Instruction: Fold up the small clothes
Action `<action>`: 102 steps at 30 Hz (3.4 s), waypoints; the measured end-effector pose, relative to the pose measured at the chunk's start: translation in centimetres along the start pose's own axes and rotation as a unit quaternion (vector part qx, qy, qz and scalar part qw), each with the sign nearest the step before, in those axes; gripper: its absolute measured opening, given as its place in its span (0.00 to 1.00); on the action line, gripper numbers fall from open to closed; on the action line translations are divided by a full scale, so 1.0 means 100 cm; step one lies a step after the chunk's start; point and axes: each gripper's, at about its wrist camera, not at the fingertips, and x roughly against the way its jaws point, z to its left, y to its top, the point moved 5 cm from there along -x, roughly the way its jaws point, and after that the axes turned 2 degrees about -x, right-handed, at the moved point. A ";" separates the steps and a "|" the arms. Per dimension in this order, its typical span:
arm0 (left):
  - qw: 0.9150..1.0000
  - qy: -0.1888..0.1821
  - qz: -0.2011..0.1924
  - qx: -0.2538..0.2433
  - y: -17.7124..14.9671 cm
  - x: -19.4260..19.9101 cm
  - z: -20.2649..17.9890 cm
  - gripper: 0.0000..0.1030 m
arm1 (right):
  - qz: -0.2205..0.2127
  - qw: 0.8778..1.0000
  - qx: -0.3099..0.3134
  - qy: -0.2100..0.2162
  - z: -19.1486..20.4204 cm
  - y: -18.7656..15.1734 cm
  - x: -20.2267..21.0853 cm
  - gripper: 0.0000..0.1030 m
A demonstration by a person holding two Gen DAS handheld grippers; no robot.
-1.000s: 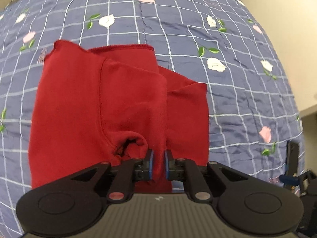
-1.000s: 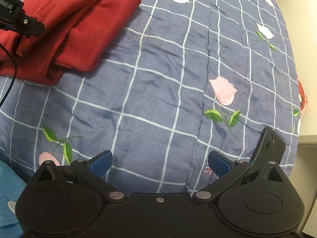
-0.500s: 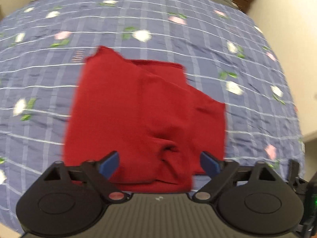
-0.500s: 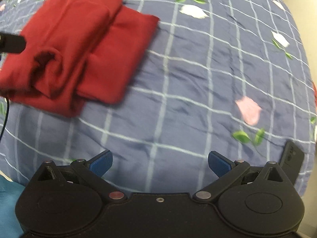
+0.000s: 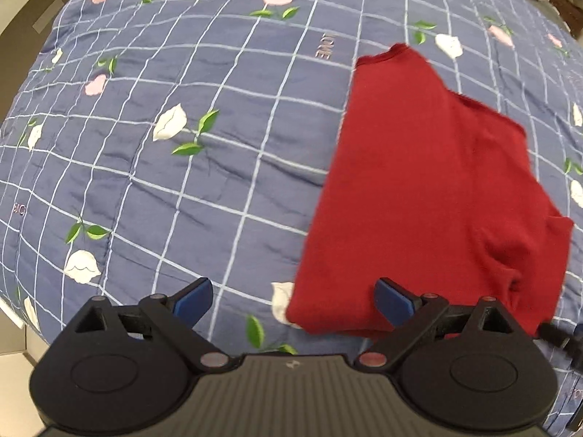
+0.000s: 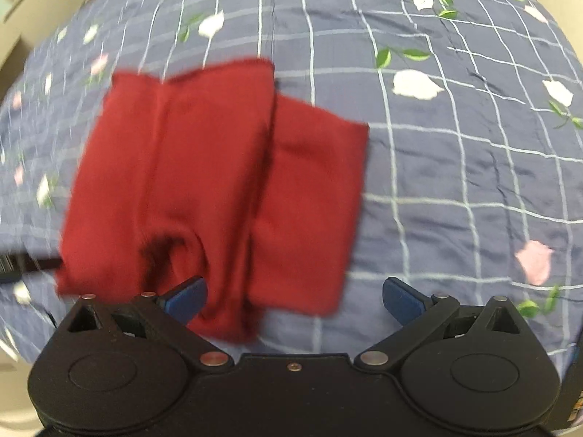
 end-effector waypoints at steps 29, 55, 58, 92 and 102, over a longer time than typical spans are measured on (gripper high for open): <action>0.998 -0.003 0.029 -0.050 0.020 -0.018 -0.009 0.99 | -0.010 0.999 -0.039 0.002 0.048 0.038 -0.031 0.11; 0.997 -0.035 0.024 -0.058 0.019 -0.009 -0.038 0.99 | -0.052 0.997 -0.062 -0.012 -0.027 0.017 0.014 0.05; 0.997 -0.031 0.036 -0.058 0.016 -0.012 -0.035 0.99 | -0.046 0.998 -0.048 -0.020 -0.023 0.015 0.011 0.05; 0.994 -0.014 0.072 -0.076 0.008 -0.020 -0.031 0.99 | 0.044 0.988 -0.147 -0.005 -0.045 -0.025 -0.010 0.99; 0.996 -0.041 0.051 -0.064 0.019 -0.014 -0.032 0.99 | 0.029 0.990 -0.135 0.007 -0.040 -0.020 -0.009 0.99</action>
